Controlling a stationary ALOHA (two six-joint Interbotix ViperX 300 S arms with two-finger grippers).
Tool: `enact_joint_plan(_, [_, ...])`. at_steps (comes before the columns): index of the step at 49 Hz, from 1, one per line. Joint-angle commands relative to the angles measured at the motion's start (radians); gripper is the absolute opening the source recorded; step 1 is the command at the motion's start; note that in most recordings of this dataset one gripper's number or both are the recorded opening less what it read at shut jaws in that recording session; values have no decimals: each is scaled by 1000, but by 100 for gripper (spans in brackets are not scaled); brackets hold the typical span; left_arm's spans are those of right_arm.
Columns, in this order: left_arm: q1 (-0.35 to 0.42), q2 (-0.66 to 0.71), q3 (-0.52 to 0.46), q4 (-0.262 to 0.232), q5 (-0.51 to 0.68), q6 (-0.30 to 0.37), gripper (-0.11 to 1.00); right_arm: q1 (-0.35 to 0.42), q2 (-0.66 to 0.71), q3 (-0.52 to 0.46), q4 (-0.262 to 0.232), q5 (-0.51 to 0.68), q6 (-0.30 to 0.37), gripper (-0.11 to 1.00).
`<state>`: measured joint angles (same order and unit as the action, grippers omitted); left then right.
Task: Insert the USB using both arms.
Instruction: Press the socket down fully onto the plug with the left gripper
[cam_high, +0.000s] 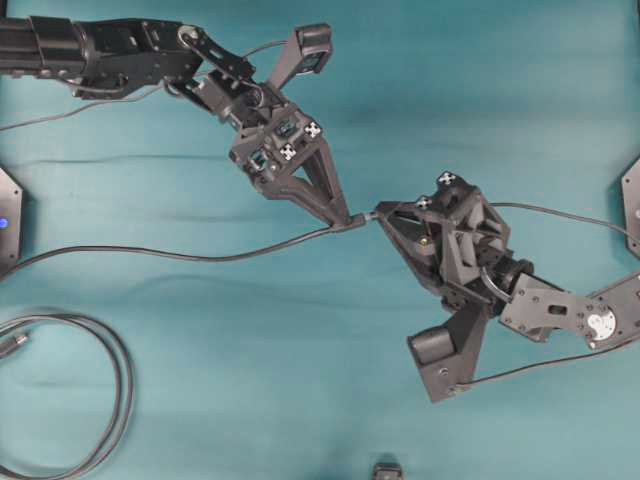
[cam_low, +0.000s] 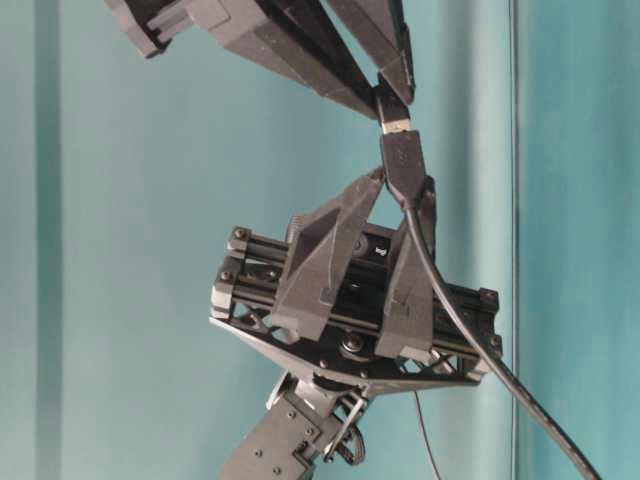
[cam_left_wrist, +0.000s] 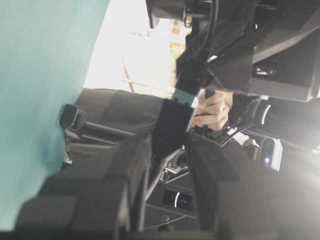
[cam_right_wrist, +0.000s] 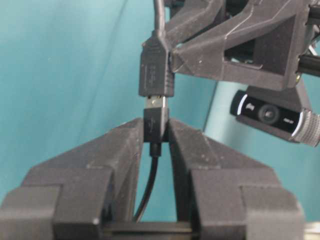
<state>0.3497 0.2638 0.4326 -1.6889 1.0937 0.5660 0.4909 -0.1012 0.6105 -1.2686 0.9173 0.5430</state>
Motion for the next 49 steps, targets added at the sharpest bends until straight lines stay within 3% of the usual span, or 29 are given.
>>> enact_joint_plan(1, [18, -3, -43, -5, -6, -9, 26, 2, -6, -40, -9, -2, -3, 20])
enact_joint_plan(15, [25, 37, -106, -5, -3, -9, 26, 2, -6, -43, -11, 2, -3, 20])
enact_joint_plan(28, [29, 35, -104, -5, -2, -9, 26, 2, -6, -38, -11, 6, 2, 20])
enact_joint_plan(49, [32, -3, -61, -5, -6, -9, 26, 15, 46, -71, -9, 198, 34, 20])
